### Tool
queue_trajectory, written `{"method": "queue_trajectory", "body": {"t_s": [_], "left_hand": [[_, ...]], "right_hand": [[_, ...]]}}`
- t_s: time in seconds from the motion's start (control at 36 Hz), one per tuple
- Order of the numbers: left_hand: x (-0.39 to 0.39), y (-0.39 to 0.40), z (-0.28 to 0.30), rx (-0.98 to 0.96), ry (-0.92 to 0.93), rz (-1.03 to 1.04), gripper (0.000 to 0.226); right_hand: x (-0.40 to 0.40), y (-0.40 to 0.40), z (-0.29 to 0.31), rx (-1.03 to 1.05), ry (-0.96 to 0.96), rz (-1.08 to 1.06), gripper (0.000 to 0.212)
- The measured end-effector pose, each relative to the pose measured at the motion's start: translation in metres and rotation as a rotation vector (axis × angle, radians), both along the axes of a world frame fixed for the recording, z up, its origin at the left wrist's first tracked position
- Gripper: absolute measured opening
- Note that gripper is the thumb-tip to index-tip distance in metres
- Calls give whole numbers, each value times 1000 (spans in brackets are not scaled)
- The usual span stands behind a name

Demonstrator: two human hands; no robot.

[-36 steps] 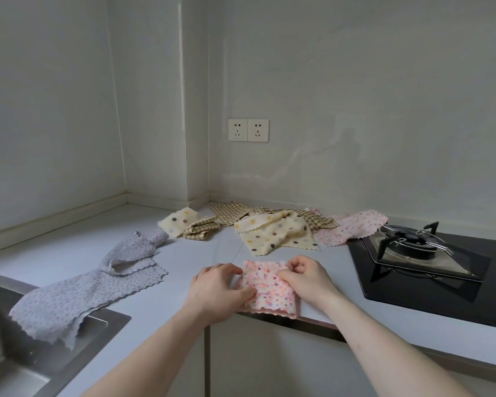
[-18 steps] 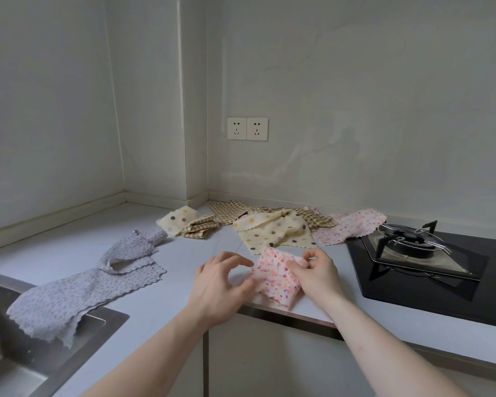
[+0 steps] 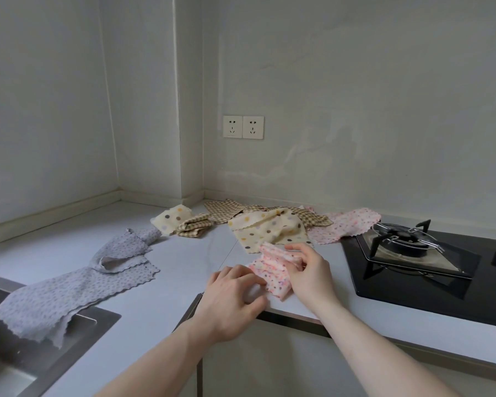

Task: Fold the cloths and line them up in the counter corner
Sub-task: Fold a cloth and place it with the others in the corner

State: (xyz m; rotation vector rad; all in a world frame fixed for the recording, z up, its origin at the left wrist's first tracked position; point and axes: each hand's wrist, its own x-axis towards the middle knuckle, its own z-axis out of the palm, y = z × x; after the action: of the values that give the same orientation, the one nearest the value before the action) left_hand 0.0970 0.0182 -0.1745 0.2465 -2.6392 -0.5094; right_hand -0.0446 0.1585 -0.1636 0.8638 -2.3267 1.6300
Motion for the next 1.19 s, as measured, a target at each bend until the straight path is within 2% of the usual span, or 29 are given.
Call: {"method": "queue_trajectory", "body": {"t_s": [0.19, 0.39, 0.69, 0.94, 1.06, 1.14, 1.19], "left_hand": [[0, -2, 0, -31, -22, 36, 47], [0, -2, -4, -72, -43, 72, 52], [-2, -7, -5, -86, -27, 43, 43], [-2, -9, -1, -5, 22, 32, 37], [-5, -14, -2, 102, 58, 13, 39], [-5, -14, -3, 209, 130, 14, 29], [-4, -13, -3, 242, 179, 33, 34]], "right_hand": [[6, -1, -2, 65, 129, 58, 48], [10, -3, -4, 168, 167, 122, 37], [10, -8, -8, 284, 236, 192, 24], [17, -3, 1, 273, 208, 149, 28], [17, -6, 0, 344, 216, 113, 17], [18, -5, 0, 380, 233, 97, 18], [18, -4, 0, 394, 230, 113, 22]]}}
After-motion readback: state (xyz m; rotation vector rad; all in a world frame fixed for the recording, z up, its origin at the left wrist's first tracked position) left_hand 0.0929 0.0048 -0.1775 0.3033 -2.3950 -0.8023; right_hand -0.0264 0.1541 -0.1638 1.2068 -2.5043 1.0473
